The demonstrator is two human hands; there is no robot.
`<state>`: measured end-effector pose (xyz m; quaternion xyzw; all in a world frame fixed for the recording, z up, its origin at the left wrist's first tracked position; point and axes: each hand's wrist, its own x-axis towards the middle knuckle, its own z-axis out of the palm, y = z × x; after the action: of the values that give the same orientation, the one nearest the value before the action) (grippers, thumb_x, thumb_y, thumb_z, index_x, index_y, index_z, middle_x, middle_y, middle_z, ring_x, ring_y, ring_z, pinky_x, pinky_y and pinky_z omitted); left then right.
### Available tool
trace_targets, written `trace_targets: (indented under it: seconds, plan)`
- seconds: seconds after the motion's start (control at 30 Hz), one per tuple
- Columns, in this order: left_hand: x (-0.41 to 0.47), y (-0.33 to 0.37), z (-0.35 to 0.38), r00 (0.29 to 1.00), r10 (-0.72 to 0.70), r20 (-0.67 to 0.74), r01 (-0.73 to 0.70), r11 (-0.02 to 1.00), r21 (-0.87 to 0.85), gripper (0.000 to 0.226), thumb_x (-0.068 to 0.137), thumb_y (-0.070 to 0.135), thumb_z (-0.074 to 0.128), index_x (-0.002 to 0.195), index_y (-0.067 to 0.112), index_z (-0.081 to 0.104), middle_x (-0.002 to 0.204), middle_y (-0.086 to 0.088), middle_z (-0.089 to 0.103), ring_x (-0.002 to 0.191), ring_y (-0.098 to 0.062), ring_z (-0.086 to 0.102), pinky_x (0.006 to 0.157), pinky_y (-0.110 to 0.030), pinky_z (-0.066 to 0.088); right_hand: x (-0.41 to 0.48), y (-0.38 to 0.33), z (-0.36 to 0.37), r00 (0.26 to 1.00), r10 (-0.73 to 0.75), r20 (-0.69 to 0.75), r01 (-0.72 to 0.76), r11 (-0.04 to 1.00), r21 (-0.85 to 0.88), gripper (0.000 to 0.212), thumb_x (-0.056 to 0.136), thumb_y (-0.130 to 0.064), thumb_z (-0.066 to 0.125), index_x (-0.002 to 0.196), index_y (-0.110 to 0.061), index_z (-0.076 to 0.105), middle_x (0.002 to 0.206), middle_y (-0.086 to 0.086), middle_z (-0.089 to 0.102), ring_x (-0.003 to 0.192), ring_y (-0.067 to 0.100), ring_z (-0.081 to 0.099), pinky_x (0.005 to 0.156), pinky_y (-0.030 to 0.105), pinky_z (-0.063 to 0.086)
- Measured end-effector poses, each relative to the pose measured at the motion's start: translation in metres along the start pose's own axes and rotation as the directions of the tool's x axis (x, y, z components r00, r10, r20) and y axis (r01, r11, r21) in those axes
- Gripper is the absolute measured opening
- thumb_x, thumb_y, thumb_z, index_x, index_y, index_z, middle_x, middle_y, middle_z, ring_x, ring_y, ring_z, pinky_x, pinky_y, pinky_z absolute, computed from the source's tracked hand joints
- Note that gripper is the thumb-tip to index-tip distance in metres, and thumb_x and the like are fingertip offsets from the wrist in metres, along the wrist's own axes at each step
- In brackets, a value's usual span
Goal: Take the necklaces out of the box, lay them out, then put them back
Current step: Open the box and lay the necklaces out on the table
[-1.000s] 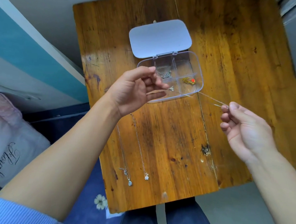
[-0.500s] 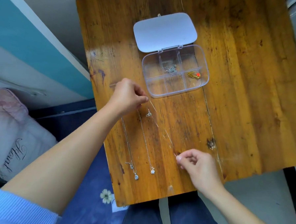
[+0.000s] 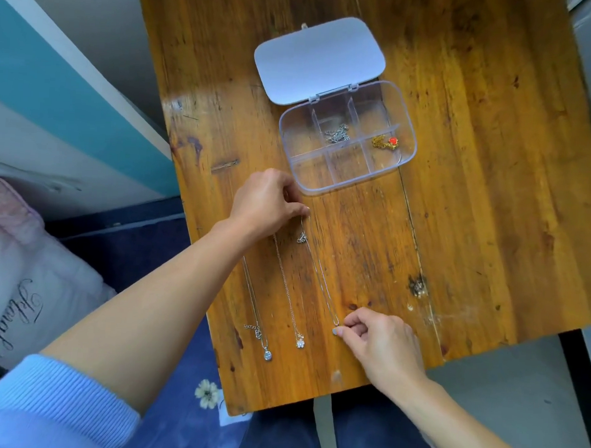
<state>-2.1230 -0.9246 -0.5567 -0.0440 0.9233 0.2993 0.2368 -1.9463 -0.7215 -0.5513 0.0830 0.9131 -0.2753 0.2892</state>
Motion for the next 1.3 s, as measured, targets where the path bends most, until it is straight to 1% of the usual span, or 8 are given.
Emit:
trace_targets:
  seconds: [0.17,0.3,0.43,0.57,0.73,0.87,1.17,1.3]
  plan:
    - [-0.006,-0.014,-0.019,0.989,-0.066,-0.135,0.040,0.981,-0.191,0.012,0.086,0.024,0.066,0.093,0.015,0.070,0.082,-0.008,0.070,0.078,-0.026,0.067,0.074,-0.039,0.057,0.039,-0.015,-0.057,0.981,-0.056,-0.187,0.071,0.995,0.072,0.010,0.080,-0.032,0.074,0.086,-0.024,0.074,0.069,-0.011,0.069,0.065,0.015,0.064,0.060,0.032,0.052]
    - [-0.002,-0.008,-0.020,0.976,-0.208,-0.069,0.146,0.853,-0.500,0.021,0.096,0.031,0.055,0.102,0.011,0.060,0.082,-0.009,0.066,0.059,-0.017,0.063,0.049,-0.031,0.052,0.110,-0.042,-0.114,0.912,-0.103,-0.398,0.127,0.991,0.034,0.013,0.083,-0.029,0.068,0.091,-0.021,0.075,0.087,0.004,0.075,0.081,0.027,0.066,0.074,0.040,0.053]
    - [-0.005,-0.006,-0.005,0.968,-0.248,0.036,0.220,0.771,-0.598,0.027,0.096,0.029,0.056,0.113,0.007,0.055,0.085,-0.016,0.067,0.065,-0.023,0.067,0.052,-0.035,0.057,0.159,-0.060,-0.128,0.944,-0.148,-0.295,0.046,0.945,-0.325,0.018,0.089,-0.031,0.062,0.101,-0.023,0.073,0.102,0.008,0.073,0.096,0.033,0.064,0.078,0.040,0.051]
    - [-0.005,-0.003,0.002,0.968,-0.234,0.087,0.233,0.726,-0.647,0.034,0.095,0.031,0.058,0.115,0.004,0.056,0.081,-0.015,0.065,0.063,-0.022,0.067,0.048,-0.031,0.055,0.175,-0.072,-0.125,0.953,-0.212,-0.215,-0.013,0.683,-0.731,0.016,0.086,-0.009,0.057,0.095,-0.012,0.070,0.095,0.016,0.070,0.089,0.039,0.065,0.065,0.033,0.037]
    - [0.006,0.009,0.001,0.975,-0.211,0.071,0.204,0.722,-0.661,0.036,0.094,0.034,0.060,0.113,0.004,0.058,0.079,-0.014,0.066,0.063,-0.022,0.067,0.047,-0.029,0.055,0.175,-0.063,-0.149,0.929,-0.308,-0.206,0.005,0.566,-0.825,0.006,0.082,-0.011,0.063,0.082,-0.012,0.068,0.072,0.013,0.061,0.067,0.035,0.057,0.058,0.031,0.035]
    - [0.010,0.014,0.003,0.976,-0.207,0.070,0.199,0.706,-0.680,0.034,0.093,0.035,0.061,0.112,0.006,0.058,0.079,-0.012,0.067,0.064,-0.021,0.068,0.049,-0.030,0.056,0.166,-0.056,-0.147,0.949,-0.310,-0.060,0.097,0.469,-0.878,0.015,0.082,-0.003,0.057,0.080,-0.010,0.069,0.083,0.016,0.070,0.078,0.038,0.066,0.057,0.030,0.034]
    - [0.017,0.020,0.004,0.969,-0.238,0.066,0.210,0.657,-0.724,0.035,0.093,0.035,0.060,0.112,0.005,0.059,0.089,-0.019,0.068,0.070,-0.024,0.068,0.054,-0.033,0.057,0.188,-0.068,-0.150,0.936,-0.344,-0.070,0.102,0.456,-0.884,0.013,0.082,-0.005,0.058,0.085,-0.009,0.070,0.087,0.015,0.071,0.083,0.038,0.066,0.059,0.031,0.035]
    - [0.017,0.011,0.000,0.960,-0.275,0.059,0.230,0.646,-0.728,0.036,0.094,0.035,0.059,0.114,0.004,0.059,0.088,-0.018,0.068,0.070,-0.023,0.068,0.053,-0.031,0.056,0.193,-0.078,-0.151,0.933,-0.334,-0.134,0.129,0.659,-0.741,0.017,0.080,-0.022,0.063,0.090,-0.012,0.072,0.087,0.017,0.069,0.083,0.039,0.062,0.063,0.033,0.038]
